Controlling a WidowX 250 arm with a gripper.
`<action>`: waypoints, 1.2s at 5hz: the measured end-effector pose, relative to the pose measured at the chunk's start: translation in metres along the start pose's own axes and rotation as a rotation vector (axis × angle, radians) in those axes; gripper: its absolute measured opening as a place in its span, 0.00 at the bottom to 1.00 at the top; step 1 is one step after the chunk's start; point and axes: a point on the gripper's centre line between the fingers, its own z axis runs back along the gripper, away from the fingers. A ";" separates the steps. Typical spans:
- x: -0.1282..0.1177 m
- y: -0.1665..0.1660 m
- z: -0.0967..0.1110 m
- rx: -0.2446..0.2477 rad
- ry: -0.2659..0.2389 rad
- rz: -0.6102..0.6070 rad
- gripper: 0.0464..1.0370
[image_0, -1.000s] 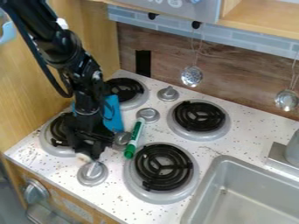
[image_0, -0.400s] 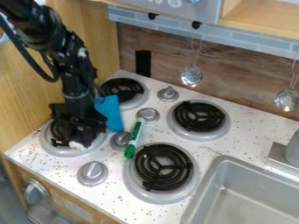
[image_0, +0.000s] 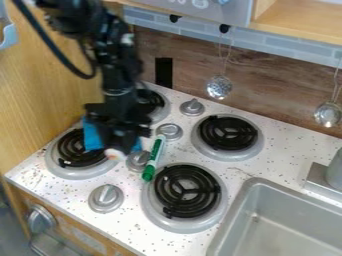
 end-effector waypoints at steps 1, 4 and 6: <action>0.010 -0.026 0.010 0.001 -0.022 -0.012 0.50; 0.037 -0.100 -0.004 0.032 -0.011 -0.059 0.50; 0.059 -0.124 -0.024 0.016 0.023 -0.037 0.50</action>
